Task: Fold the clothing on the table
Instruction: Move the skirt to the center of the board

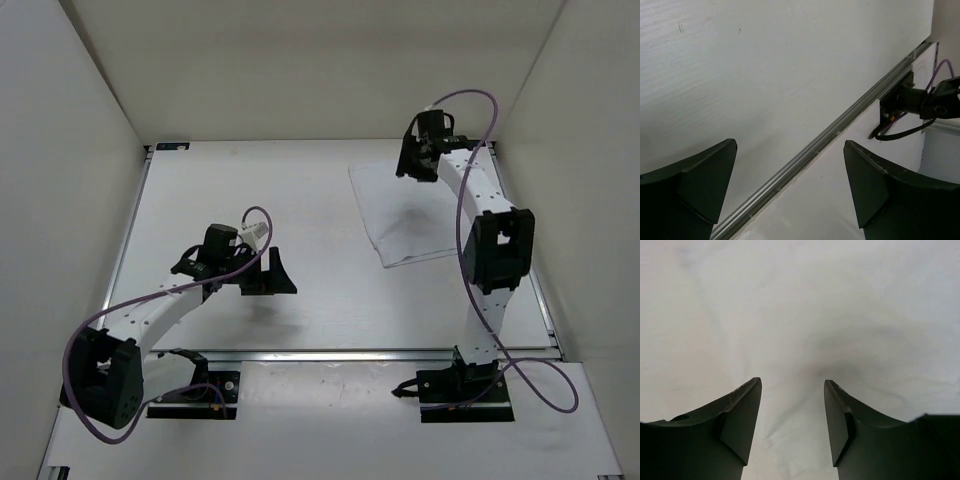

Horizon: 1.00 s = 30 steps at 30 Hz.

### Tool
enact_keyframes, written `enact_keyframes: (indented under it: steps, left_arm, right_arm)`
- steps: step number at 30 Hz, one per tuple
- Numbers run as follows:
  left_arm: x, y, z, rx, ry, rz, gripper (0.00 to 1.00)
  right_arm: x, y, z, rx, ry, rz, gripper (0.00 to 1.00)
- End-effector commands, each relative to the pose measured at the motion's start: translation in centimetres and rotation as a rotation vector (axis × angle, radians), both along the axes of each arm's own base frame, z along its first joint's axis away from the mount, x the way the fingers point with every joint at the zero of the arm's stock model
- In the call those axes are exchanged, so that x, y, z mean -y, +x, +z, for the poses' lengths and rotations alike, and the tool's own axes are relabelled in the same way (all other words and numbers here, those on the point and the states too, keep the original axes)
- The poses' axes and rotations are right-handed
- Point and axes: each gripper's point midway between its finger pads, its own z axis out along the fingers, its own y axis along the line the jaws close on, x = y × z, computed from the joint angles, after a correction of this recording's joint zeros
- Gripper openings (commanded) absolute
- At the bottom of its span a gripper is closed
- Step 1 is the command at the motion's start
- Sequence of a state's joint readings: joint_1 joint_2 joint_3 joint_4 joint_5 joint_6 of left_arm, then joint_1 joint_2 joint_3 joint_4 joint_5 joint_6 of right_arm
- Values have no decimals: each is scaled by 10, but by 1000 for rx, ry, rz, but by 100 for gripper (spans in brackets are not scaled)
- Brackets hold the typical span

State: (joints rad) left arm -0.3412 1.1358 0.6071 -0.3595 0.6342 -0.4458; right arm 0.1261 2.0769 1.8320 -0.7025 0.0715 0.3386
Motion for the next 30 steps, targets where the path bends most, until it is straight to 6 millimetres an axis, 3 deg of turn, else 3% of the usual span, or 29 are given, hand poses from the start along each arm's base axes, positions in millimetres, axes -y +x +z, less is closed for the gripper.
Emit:
enact_keyframes:
  steps: [1,2,4,6,7,8,9,11,12,13,14,16,17,18,19,20,24,25,27,28,30]
  left_arm:
    - [1,-1,-1,11,64,-45,99]
    - [1,-2,-2,6,68,-52,98]
    - [13,1,17,98,6,-107,99]
    - [27,2,48,217,-57,-142,99]
    - [37,1,65,254,-98,-161,99]
    - [46,6,88,337,-141,-169,99]
    - [56,6,104,378,-186,-172,99]
    - [70,10,127,412,-251,-166,98]
    - [76,15,131,427,-278,-172,98]
    - [85,16,144,451,-338,-190,80]
    - [93,21,142,398,-359,-189,37]
    - [105,37,132,348,-342,-165,3]
    - [112,57,121,317,-300,-116,4]
    - [123,63,103,262,-255,-113,15]
    - [124,71,90,231,-201,-73,43]
    - [131,85,74,199,-142,-29,49]
    - [156,105,22,73,-25,38,56]
    - [157,105,-1,27,27,54,57]
    - [174,125,0,57,64,61,56]
    - [175,122,-24,6,131,52,55]
    - [192,143,-18,48,186,58,56]
  right_arm:
    - [-13,-6,137,305,-45,85,51]
    - [-8,-14,130,279,-60,87,52]
    - [8,-32,151,326,-67,88,52]
    - [22,-53,131,282,-46,93,52]
    - [33,-59,138,302,-33,85,52]
    - [43,-69,122,267,-40,72,53]
    - [46,-80,120,269,-38,90,52]
    - [65,-93,111,260,-52,68,52]
    - [69,-101,96,226,-62,77,52]
    - [74,-104,95,229,-60,78,52]
    - [80,-109,83,201,-70,76,52]
    - [89,-116,61,139,-90,84,51]
    - [96,-121,51,111,-106,76,51]
    - [99,-123,42,92,-112,83,51]
    - [103,-123,33,67,-111,78,51]
    - [110,-125,24,43,-111,64,52]
    - [128,-123,4,-7,-83,23,55]
    - [131,-122,0,-15,-83,18,54]
    - [139,-119,-11,-40,-74,5,55]
    - [142,-120,-13,-48,-62,-7,55]
    - [153,-119,-22,-63,-15,-50,55]
